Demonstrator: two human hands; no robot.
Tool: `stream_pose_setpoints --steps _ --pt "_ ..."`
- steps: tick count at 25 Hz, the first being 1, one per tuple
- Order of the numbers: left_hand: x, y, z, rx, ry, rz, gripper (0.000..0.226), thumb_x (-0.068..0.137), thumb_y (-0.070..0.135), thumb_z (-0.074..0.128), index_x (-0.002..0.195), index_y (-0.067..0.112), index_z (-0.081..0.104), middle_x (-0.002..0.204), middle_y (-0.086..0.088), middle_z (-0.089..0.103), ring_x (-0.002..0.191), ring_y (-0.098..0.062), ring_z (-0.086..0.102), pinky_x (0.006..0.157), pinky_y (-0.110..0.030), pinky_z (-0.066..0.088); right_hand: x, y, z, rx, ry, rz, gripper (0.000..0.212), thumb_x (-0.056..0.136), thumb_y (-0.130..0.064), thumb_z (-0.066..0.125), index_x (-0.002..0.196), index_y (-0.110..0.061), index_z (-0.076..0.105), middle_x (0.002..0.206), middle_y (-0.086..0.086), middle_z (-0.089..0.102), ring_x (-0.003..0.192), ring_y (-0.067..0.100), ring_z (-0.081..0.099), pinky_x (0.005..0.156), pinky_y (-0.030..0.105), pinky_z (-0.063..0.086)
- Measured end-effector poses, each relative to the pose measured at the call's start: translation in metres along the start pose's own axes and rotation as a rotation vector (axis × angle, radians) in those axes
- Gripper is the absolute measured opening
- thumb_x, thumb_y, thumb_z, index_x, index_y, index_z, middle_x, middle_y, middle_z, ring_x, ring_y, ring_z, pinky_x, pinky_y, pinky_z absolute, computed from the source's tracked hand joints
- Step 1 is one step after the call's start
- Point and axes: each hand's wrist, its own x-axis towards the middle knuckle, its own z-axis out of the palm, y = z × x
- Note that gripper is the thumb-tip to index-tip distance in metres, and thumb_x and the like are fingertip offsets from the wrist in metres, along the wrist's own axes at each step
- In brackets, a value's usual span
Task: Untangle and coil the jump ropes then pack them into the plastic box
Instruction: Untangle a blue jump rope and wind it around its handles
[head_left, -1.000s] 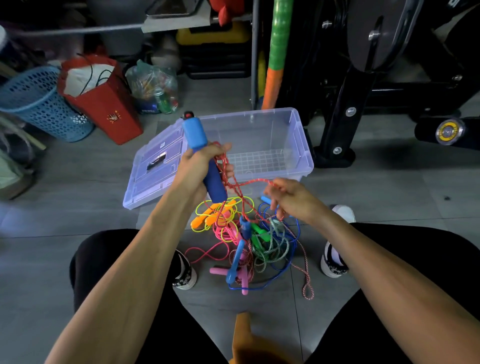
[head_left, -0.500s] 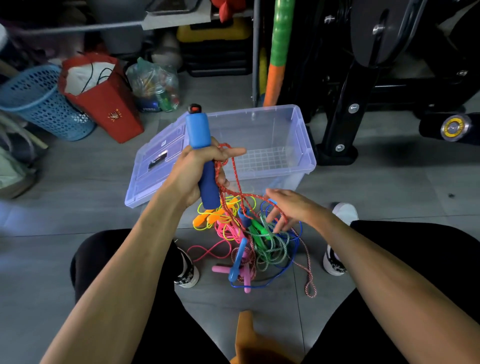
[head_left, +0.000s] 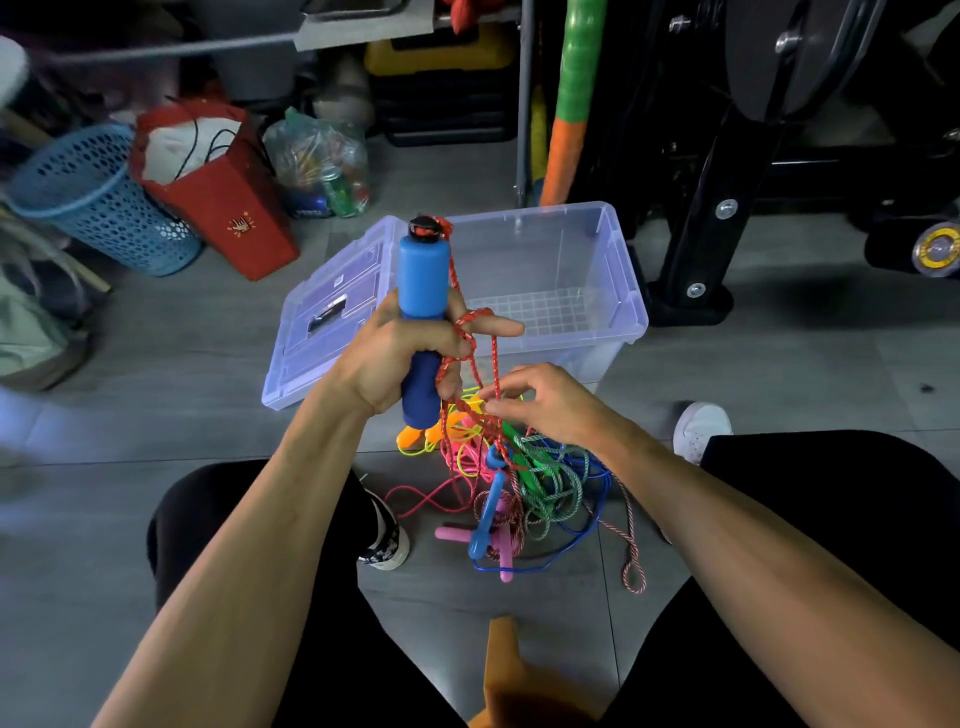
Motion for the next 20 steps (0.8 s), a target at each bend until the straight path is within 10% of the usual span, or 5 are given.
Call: stream_pose_setpoints --steps 7,12,20 --pt "0.01 -0.012 -0.021 0.275 0.428 -0.159 0.009 0.067 0.0 0.067 0.068 0.004 0.059 0.079 -0.015 0.07 0.038 -0.021 0.045 0.044 -0.026 0.044 0.007 0.001 -0.026 -0.021 0.441 -0.2 0.029 0.094 -0.024 0.06 0.066 -0.015 0.062 0.059 0.002 0.057 0.059 0.02 0.055 0.059 0.029 0.044" --pt "0.001 -0.006 -0.031 -0.019 0.726 -0.094 0.017 0.07 -0.007 0.055 0.062 0.007 0.051 0.062 -0.012 0.062 0.04 -0.02 0.04 0.042 -0.024 0.042 -0.014 0.059 -0.037 -0.837 -0.031 0.478 0.015 0.087 -0.018 0.058 0.095 -0.017 0.07 0.099 0.007 0.068 0.093 0.028 0.064 0.072 0.029 0.048" --pt "-0.002 -0.014 -0.016 0.241 0.242 -0.154 0.019 0.071 -0.008 0.055 0.062 0.006 0.046 0.082 -0.02 0.072 0.04 -0.024 0.041 0.047 -0.025 0.04 -0.008 -0.001 -0.017 -0.072 0.04 -0.061 0.026 0.089 -0.034 0.068 0.11 -0.018 0.07 0.103 -0.005 0.07 0.097 0.005 0.065 0.086 0.021 0.05"
